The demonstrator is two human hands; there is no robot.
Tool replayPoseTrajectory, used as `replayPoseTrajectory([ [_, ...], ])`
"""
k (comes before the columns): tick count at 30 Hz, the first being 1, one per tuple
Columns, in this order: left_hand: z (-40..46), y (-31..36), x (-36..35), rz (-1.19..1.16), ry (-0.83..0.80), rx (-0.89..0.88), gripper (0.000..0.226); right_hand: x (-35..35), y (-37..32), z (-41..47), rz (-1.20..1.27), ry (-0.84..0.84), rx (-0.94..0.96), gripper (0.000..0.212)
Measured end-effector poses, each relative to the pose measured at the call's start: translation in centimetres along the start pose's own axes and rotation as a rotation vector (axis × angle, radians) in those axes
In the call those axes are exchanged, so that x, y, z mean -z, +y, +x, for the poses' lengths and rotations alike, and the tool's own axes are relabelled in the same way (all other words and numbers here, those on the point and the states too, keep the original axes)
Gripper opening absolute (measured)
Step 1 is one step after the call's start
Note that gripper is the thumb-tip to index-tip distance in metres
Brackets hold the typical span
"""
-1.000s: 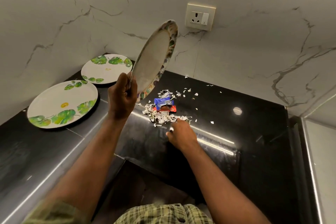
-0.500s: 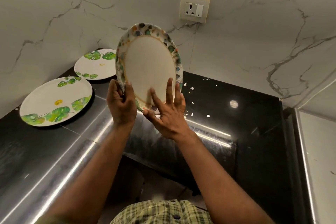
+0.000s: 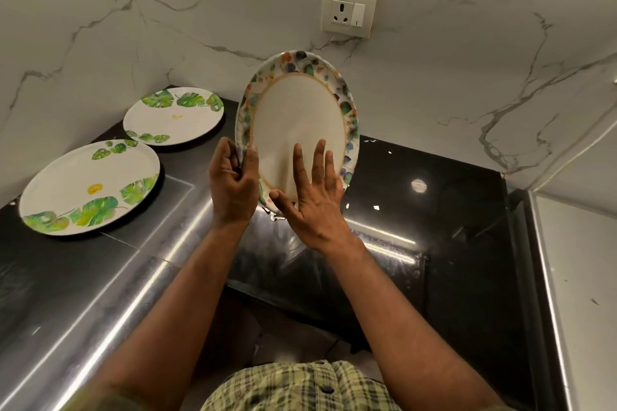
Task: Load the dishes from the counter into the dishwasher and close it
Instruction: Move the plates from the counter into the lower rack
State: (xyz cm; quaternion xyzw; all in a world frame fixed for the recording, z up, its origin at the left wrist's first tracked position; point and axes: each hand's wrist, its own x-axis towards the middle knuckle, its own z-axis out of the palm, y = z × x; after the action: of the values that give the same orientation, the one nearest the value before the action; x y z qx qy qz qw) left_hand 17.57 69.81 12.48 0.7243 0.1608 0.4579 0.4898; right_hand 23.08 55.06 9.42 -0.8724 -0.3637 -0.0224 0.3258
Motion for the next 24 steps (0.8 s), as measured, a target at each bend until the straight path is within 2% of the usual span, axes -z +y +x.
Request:
replayPoseTrajectory([
  [4, 0.8, 0.4, -0.6, 0.051, -0.071, -0.068, 0.030, 0.2, 0.2, 0.0, -0.011, 0.078, -0.018, 0.090],
  [7, 1.3, 1.5, -1.4, 0.016, -0.130, -0.098, 0.027, 0.9, 0.4, 0.4, -0.017, 0.151, -0.045, 0.093],
  [9, 1.6, 2.5, -2.0, -0.062, -0.198, -0.105, 0.027, 1.7, 0.5, 0.2, -0.032, 0.243, -0.060, 0.099],
  [12, 2.4, 3.7, -2.8, -0.097, -0.330, -0.134, 0.046, 3.7, 0.5, -0.2, -0.059, 0.444, -0.086, 0.103],
  [14, 2.9, 4.5, -3.6, -0.080, -0.434, -0.221, 0.033, 6.1, 0.7, -0.3, -0.135, 0.582, -0.107, 0.100],
  [16, 3.2, 5.3, -4.4, -0.107, -0.521, -0.306, 0.019, 8.7, 1.1, -0.4, -0.286, 0.644, -0.108, 0.091],
  [18, 3.3, 6.3, -5.3, -0.149, -0.599, -0.361, 0.015, 10.9, 1.6, -1.3, -0.453, 0.637, -0.095, 0.078],
  [20, 3.3, 7.3, -6.2, -0.173, -0.647, -0.382, 0.016, 12.4, 2.1, -2.7, -0.449, 0.668, -0.091, 0.058],
  [22, 2.9, 8.3, -7.2, -0.169, -0.693, -0.428, 0.018, 13.5, 2.4, -4.1, -0.408, 0.779, -0.139, 0.035],
  [24, 2.1, 9.1, -8.1, -0.170, -0.749, -0.487, 0.017, 14.3, 2.6, -5.6, -0.402, 0.853, -0.193, 0.027],
])
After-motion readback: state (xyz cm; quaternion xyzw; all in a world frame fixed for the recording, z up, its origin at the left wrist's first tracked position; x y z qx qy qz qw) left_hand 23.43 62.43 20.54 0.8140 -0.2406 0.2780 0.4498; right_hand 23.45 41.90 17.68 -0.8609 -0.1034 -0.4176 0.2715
